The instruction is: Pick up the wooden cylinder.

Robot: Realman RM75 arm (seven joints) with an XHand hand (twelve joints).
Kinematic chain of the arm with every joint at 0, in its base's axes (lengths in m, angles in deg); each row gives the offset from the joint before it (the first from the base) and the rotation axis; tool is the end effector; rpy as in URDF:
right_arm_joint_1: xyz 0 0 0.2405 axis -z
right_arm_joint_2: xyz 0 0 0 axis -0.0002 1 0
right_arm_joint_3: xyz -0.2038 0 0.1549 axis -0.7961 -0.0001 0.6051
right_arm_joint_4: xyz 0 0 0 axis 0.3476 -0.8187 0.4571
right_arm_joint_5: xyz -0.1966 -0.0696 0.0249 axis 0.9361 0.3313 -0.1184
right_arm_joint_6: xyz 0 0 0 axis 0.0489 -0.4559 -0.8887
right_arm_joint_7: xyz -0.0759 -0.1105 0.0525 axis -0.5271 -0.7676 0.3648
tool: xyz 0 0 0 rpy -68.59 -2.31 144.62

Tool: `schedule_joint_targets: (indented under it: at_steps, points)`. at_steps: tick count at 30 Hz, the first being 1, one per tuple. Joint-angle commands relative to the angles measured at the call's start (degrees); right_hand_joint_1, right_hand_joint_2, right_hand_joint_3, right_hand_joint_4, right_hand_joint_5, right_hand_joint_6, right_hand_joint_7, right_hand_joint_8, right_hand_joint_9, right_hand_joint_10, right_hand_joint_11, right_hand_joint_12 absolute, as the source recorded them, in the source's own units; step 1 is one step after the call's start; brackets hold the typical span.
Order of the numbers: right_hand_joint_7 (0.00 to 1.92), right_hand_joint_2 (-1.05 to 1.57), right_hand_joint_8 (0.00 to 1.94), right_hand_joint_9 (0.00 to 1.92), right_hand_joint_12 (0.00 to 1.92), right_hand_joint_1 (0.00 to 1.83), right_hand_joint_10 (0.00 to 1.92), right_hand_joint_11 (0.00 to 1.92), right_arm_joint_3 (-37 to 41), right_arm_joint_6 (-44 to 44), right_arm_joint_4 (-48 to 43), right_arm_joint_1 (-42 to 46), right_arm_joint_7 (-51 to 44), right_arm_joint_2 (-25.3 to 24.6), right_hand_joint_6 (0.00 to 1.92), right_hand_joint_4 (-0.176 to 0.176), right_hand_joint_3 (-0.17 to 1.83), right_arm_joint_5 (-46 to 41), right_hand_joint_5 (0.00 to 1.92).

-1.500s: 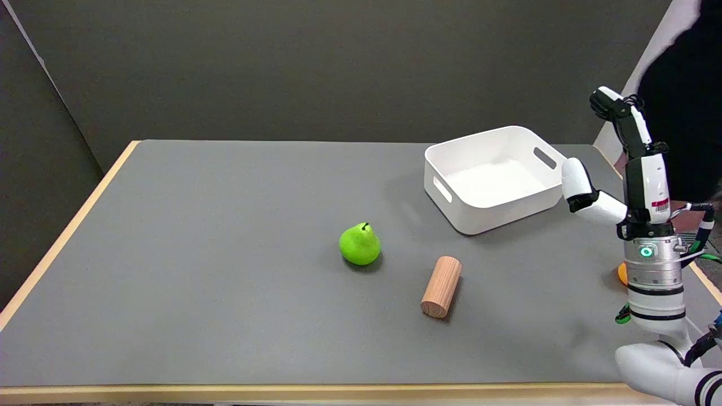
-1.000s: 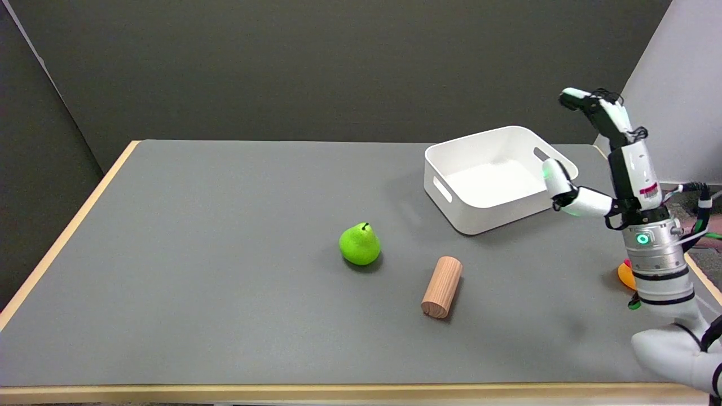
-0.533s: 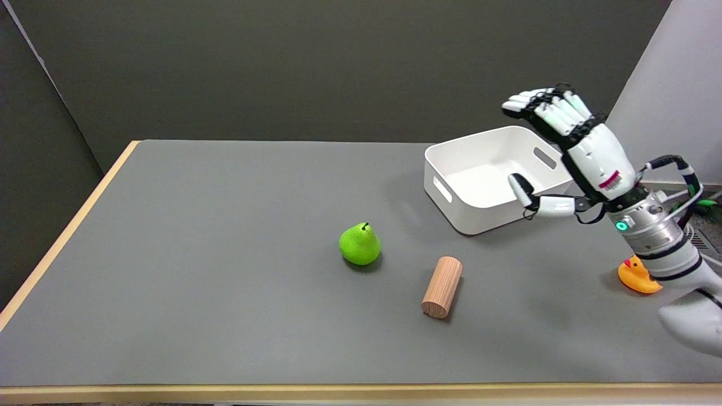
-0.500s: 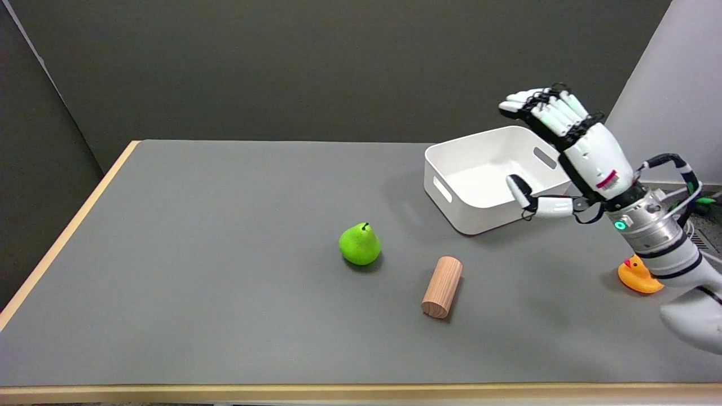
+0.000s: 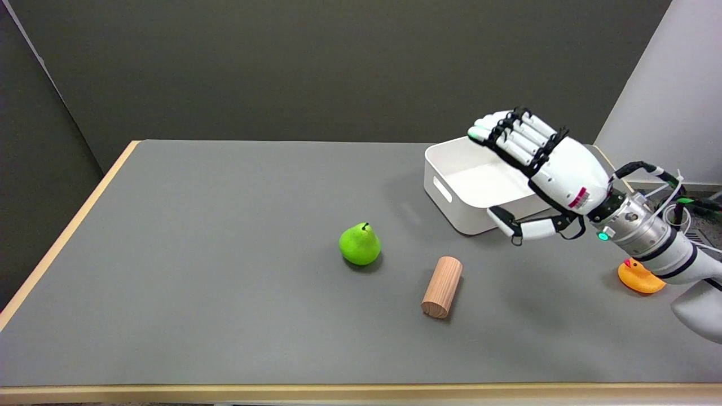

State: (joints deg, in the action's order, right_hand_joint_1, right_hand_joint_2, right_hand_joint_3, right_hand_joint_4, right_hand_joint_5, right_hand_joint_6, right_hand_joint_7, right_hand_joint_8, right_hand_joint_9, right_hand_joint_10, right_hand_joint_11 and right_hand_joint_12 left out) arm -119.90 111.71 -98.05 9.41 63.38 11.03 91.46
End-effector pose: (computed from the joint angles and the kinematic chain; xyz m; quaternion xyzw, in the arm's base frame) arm -0.1941 -0.2564 0.4381 0.8542 0.1869 0.1209 0.4700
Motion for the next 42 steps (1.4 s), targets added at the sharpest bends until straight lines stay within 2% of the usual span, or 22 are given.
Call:
schedule_joint_targets:
  at_steps: [1,4,6,8,11,17,22,32,36,40,42]
  points:
    - [0.14,0.61,0.26,0.07,0.74,0.71,0.51,0.0,2.8,7.4,9.5,-2.9,0.3,2.5,0.32,-0.04,0.96,18.4,0.07]
    - [0.11,0.59,0.33,0.05,0.76,0.65,0.54,0.0,2.8,8.0,11.7,-4.2,3.4,3.0,0.33,-0.038,1.0,21.9,0.06]
    - [0.12,0.6,0.27,0.05,0.72,0.64,0.5,0.0,2.4,8.8,13.1,-5.0,6.7,3.2,0.31,-0.032,0.95,22.8,0.04]
    - [0.11,0.58,0.3,0.05,0.7,0.61,0.5,0.0,1.8,10.1,14.0,-5.9,8.8,3.5,0.25,-0.028,0.97,24.1,0.05]
    - [0.11,0.59,0.28,0.04,0.67,0.56,0.48,0.0,1.6,11.4,13.3,-6.5,9.2,3.9,0.25,-0.015,0.95,26.1,0.02]
    - [0.1,0.58,0.27,0.04,0.65,0.54,0.47,0.0,-1.2,9.0,10.9,-7.5,9.2,5.5,0.25,-0.015,0.95,28.5,0.02]
    - [0.12,0.6,0.26,0.05,0.65,0.54,0.47,0.0,-7.7,8.0,11.1,-11.8,9.2,5.9,0.26,-0.013,0.96,29.5,0.03]
    - [0.13,0.61,0.26,0.06,0.66,0.59,0.47,0.0,-19.9,7.1,14.3,-21.8,8.8,4.5,0.27,-0.023,0.95,29.6,0.03]
    - [0.17,0.61,0.27,0.07,0.69,0.66,0.48,0.0,-23.4,6.7,15.4,-24.9,8.7,3.8,0.29,-0.038,0.95,29.6,0.05]
    - [0.18,0.62,0.34,0.07,0.77,0.68,0.54,0.0,-25.6,6.5,16.4,-27.0,8.7,3.1,0.36,-0.045,1.0,30.3,0.06]
    - [0.21,0.63,0.31,0.1,0.84,0.72,0.52,0.0,-26.4,5.9,16.5,-27.5,8.7,3.0,0.34,-0.047,0.98,31.0,0.08]
